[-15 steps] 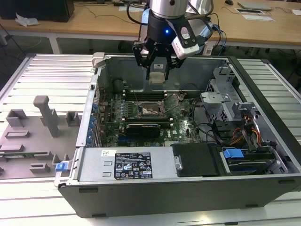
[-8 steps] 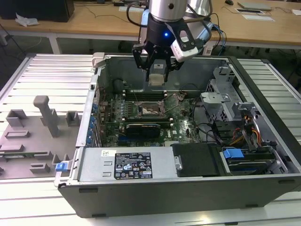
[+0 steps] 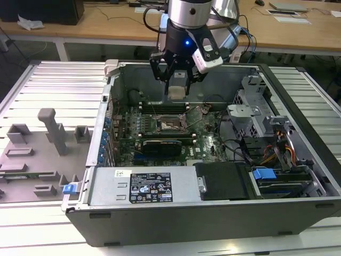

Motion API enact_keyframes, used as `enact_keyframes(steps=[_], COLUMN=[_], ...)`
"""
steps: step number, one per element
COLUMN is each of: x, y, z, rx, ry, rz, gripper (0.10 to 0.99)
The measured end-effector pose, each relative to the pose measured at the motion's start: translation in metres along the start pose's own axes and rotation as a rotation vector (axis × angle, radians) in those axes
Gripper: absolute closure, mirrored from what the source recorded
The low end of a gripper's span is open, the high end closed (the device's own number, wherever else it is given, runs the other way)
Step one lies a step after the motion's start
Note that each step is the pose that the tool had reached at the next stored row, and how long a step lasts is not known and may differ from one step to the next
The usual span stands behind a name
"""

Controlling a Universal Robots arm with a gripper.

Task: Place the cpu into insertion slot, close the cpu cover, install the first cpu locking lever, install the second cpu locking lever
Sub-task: 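Place the cpu into insertion slot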

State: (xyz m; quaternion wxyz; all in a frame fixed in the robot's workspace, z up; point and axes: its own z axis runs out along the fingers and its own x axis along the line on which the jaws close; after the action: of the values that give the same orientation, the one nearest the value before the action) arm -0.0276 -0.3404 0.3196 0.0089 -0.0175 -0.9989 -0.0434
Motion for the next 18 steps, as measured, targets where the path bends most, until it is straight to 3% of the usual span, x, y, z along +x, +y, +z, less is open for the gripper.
enact_keyframes(steps=[9,18], x=[0.0000,-0.0001], y=[-0.0003,-0.0005], z=[0.0032,0.0063], rx=[-0.002,-0.004], ry=[-0.0069,-0.0201], rz=[0.080,0.232], gripper=[0.545,0.545])
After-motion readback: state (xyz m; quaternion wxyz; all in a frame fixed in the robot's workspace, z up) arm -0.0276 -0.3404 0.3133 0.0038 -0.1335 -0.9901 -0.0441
